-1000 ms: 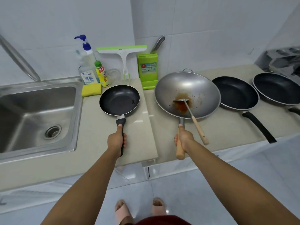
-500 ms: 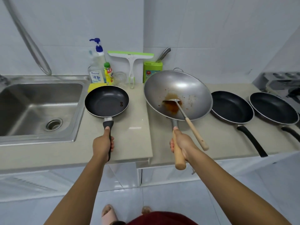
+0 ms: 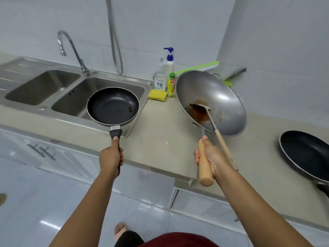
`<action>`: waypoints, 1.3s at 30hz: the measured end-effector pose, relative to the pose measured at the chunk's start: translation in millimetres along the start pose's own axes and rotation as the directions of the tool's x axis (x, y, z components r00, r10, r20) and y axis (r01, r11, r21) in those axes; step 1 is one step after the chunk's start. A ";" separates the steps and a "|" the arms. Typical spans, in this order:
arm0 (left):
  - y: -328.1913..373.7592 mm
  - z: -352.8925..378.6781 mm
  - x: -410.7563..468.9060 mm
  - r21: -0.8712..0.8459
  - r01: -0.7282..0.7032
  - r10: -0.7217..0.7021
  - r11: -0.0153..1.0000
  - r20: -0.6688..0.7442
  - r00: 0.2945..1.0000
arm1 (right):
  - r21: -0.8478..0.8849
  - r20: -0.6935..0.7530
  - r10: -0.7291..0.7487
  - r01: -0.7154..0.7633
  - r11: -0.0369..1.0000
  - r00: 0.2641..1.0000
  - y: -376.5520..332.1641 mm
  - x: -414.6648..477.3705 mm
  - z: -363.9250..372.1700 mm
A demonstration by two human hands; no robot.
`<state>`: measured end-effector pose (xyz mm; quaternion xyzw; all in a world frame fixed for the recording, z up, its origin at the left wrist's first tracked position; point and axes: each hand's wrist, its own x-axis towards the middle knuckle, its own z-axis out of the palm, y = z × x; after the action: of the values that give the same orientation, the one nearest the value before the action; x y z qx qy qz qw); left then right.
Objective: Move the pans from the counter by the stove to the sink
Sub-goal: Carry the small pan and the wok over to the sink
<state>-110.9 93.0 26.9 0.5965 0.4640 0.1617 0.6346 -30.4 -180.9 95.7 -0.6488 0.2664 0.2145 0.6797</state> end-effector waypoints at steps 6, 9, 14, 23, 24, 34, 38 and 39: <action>-8.1 -52.7 10.9 -0.004 0.005 -0.005 1.000 -0.078 0.997 | -0.080 -0.027 -0.039 0.037 0.996 0.999 12.5 -4.0 16.9; -10.5 -55.8 12.5 0.012 0.005 -0.005 1.000 -0.063 0.998 | -0.093 -0.043 -0.057 0.053 0.994 0.997 18.1 -6.7 21.7; -9.1 -53.2 10.6 0.003 0.041 -0.041 0.999 0.005 0.999 | -0.086 -0.054 -0.037 0.032 0.996 0.998 23.0 -12.6 30.5; -13.7 -68.7 0.8 0.045 0.039 -0.045 0.998 0.143 0.989 | -0.201 -0.145 -0.037 0.007 0.980 0.989 80.5 -66.0 43.5; -14.7 -72.5 -0.7 0.049 0.039 -0.046 0.998 0.152 0.987 | -0.188 -0.139 -0.024 -0.002 0.982 0.990 87.9 -73.8 46.3; -23.0 -145.0 -9.3 0.054 0.033 -0.041 0.998 0.170 0.985 | -0.175 -0.107 0.010 -0.029 0.984 0.994 147.1 -130.1 86.7; -30.0 -189.4 -6.3 0.012 0.042 -0.043 0.999 0.120 0.992 | -0.236 -0.078 -0.004 -0.014 0.972 0.997 159.2 -144.3 111.7; -31.9 -200.1 -5.7 0.000 0.047 -0.047 0.999 0.103 0.994 | -0.255 -0.071 -0.010 -0.009 0.967 0.997 161.5 -146.8 118.6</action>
<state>-281.4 202.6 28.7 0.5920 0.4445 0.1165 0.6621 -235.9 -44.2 67.7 -0.7381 0.2605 0.2235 0.5808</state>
